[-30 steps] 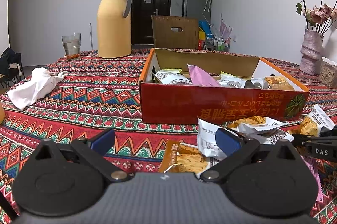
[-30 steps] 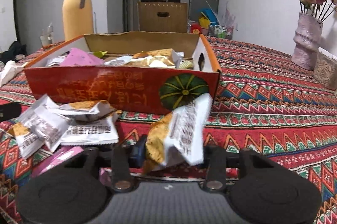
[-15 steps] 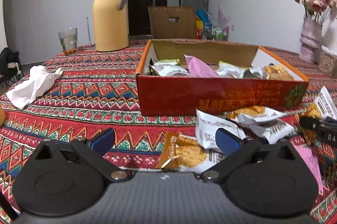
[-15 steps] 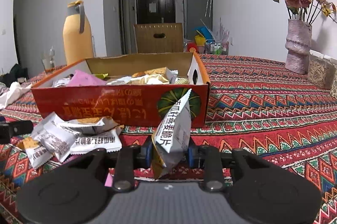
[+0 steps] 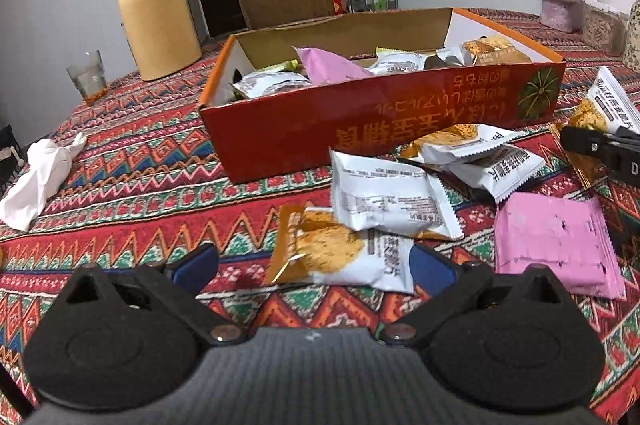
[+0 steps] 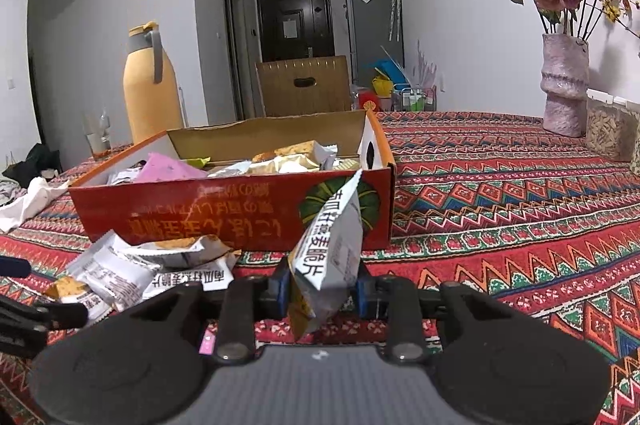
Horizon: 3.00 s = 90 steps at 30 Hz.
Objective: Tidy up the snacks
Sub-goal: 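Grasp another white-labelled cracker packet with the left tool while the right tool holds its packet, then carry both held packets over the box and open both tools inside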
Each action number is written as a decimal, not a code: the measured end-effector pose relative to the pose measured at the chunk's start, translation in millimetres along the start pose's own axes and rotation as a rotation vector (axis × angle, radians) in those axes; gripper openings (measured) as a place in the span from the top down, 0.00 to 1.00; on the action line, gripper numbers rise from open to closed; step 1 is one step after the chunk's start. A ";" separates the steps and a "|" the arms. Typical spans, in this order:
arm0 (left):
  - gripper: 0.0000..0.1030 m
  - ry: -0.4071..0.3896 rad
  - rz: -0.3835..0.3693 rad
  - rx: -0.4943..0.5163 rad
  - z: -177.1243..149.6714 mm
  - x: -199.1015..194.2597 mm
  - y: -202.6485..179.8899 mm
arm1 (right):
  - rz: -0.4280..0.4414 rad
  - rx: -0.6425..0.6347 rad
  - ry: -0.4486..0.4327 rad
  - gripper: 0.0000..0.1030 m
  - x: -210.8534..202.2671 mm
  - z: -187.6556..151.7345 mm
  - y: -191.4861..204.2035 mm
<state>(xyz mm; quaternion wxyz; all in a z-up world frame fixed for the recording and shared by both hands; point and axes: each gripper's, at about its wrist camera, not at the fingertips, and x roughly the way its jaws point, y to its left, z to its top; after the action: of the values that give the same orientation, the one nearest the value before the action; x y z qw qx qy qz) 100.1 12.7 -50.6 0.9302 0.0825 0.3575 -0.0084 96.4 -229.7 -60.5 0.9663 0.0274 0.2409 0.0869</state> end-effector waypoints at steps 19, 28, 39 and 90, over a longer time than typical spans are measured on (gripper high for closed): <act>0.33 0.020 -0.136 -0.046 5.3 8.2 -6.5 | 0.045 0.032 -0.004 0.72 0.6 0.1 -8.4; 0.38 -0.024 -0.105 -0.058 -3.3 -3.5 -1.7 | 0.045 0.032 -0.006 0.72 0.3 -0.3 -7.7; 0.38 -0.142 -0.032 -0.098 -4.9 -29.4 13.2 | 0.045 0.018 -0.027 0.72 -4.1 -0.7 -4.5; 0.37 -0.356 0.032 -0.203 116.6 30.0 20.4 | 0.081 -0.096 -0.146 0.72 82.3 98.4 37.3</act>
<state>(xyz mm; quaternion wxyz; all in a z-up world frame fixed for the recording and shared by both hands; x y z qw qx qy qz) 201.4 15.5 17.7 0.9822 -0.0088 0.1853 0.0282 208.4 -179.2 -8.0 0.9772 -0.0030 0.1639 0.1351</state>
